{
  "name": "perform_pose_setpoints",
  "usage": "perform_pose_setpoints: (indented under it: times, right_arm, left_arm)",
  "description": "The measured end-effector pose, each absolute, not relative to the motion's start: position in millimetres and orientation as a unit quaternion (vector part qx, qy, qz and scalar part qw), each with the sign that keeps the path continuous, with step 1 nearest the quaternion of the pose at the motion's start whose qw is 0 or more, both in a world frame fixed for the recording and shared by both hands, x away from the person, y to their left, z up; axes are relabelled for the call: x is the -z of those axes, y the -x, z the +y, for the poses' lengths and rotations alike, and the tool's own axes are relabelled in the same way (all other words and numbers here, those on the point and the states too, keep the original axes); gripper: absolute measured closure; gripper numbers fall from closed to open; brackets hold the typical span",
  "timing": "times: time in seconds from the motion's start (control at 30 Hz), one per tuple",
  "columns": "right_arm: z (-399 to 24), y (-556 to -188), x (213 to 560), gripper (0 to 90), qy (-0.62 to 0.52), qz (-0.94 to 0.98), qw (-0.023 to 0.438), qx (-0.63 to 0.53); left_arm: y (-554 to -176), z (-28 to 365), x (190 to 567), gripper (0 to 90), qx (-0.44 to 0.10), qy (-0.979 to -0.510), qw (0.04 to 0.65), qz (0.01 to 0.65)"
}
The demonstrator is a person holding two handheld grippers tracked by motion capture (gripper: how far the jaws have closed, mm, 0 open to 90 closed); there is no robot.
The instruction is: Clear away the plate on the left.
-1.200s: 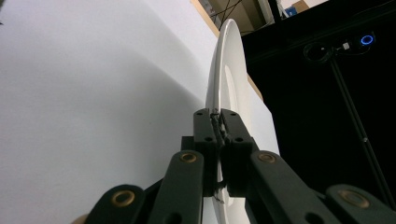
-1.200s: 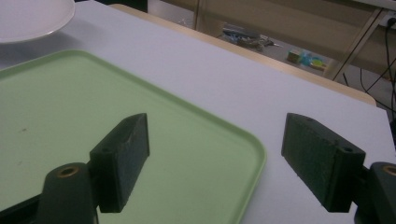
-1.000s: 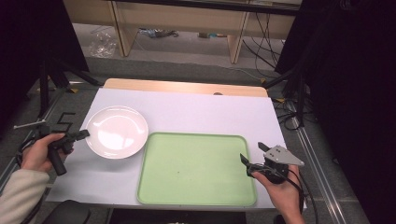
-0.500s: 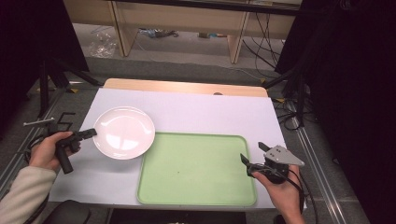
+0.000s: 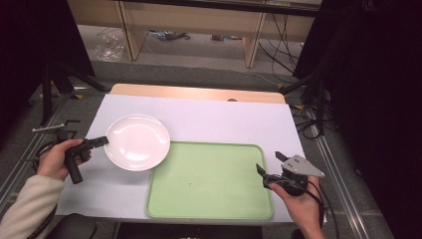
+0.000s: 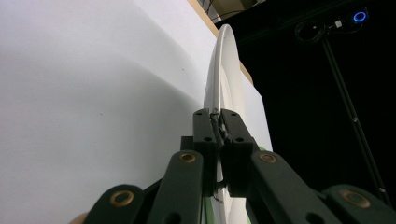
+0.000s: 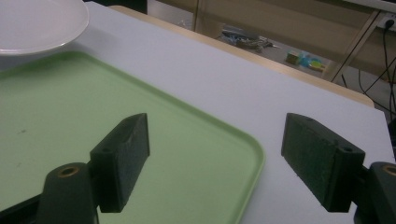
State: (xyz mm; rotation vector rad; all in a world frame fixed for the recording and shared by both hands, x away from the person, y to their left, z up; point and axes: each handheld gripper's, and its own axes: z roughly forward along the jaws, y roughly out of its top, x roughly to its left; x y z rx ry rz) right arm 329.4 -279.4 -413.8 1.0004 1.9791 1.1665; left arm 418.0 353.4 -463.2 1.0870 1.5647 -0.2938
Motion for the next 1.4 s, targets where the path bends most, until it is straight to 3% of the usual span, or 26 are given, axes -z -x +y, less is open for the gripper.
perform_pose_setpoints:
  times: [1.4]
  right_arm:
    - [-280.1, -329.6, 412.9, 24.5, -0.375, 0.749, 0.320, -0.442]
  left_arm:
    - [-430.2, 325.8, 456.5, 85.1, 0.147, -0.481, 0.560, 0.658]
